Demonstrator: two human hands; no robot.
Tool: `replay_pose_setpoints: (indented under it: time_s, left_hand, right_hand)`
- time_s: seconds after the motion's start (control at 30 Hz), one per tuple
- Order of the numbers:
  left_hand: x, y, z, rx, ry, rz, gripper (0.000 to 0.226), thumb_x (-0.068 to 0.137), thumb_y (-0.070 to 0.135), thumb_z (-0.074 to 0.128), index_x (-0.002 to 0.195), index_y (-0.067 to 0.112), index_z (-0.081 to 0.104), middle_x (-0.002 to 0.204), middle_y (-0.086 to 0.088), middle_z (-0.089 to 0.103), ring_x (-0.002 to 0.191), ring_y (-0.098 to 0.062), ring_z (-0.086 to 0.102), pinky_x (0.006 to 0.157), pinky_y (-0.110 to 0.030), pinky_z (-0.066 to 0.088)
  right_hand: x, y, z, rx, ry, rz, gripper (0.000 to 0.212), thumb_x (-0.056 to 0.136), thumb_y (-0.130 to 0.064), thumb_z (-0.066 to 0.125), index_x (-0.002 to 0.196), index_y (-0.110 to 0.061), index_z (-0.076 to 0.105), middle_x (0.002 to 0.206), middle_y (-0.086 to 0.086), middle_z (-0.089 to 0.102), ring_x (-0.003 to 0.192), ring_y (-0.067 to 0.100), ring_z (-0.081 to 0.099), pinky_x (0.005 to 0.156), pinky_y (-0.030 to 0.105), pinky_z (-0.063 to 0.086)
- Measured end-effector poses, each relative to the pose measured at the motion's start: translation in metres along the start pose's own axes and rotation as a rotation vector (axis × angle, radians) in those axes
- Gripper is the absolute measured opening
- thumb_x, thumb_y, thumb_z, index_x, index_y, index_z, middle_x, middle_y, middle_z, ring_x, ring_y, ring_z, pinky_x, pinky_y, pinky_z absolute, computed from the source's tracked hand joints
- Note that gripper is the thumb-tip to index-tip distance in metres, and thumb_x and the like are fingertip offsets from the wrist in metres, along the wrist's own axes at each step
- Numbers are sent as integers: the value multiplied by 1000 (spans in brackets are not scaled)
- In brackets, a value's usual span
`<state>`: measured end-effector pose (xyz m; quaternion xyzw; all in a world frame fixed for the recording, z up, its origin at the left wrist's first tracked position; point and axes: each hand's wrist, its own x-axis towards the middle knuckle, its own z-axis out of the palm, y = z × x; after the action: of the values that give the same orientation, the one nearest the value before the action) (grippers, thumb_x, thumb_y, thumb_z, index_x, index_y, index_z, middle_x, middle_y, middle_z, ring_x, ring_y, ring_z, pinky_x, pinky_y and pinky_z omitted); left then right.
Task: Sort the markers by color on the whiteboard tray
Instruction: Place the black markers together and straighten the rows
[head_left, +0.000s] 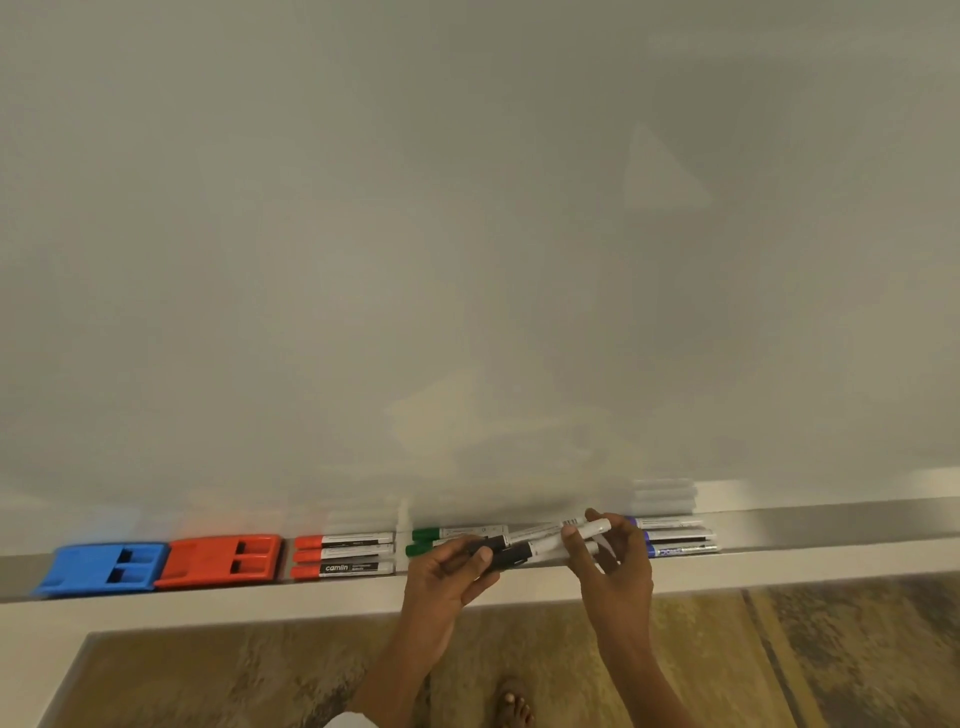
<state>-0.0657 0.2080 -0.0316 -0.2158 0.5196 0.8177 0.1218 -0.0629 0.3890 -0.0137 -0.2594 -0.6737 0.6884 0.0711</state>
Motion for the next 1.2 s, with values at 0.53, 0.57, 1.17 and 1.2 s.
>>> replay_pose_setpoints:
  time_s: [0.53, 0.57, 1.17, 1.2]
  left_hand:
    - [17, -13, 14, 107, 26, -163, 19, 92, 0, 56, 107, 1, 67, 105, -16, 73, 98, -29, 72, 87, -41, 59]
    - [20, -14, 17, 131, 43, -178, 18, 93, 0, 56, 106, 1, 67, 106, -17, 72, 99, -30, 71, 89, -44, 57]
    - [54, -37, 80, 633, 201, -152, 26, 91, 27, 51, 105, 11, 67, 104, -10, 69, 99, -30, 64, 94, -49, 52]
    - [50, -31, 84, 632, 198, -162, 28, 91, 27, 51, 108, 11, 66, 106, -10, 68, 101, -30, 63, 96, -47, 51]
  right_hand:
    - [19, 27, -6, 34, -1, 46, 42, 77, -14, 76, 116, -18, 63, 107, 1, 67, 88, 15, 69, 67, 23, 59]
    - [21, 29, -7, 14, 8, 50, 39, 76, -16, 77, 114, -20, 64, 105, -1, 67, 87, 15, 70, 69, 25, 59]
    - [60, 29, -16, -450, 75, 23, 42, 78, -23, 76, 115, -8, 63, 99, 6, 65, 80, 13, 54, 66, 11, 37]
    - [61, 29, -15, -481, 70, 9, 42, 79, -23, 76, 116, -7, 63, 102, 8, 67, 80, 12, 54, 64, 7, 35]
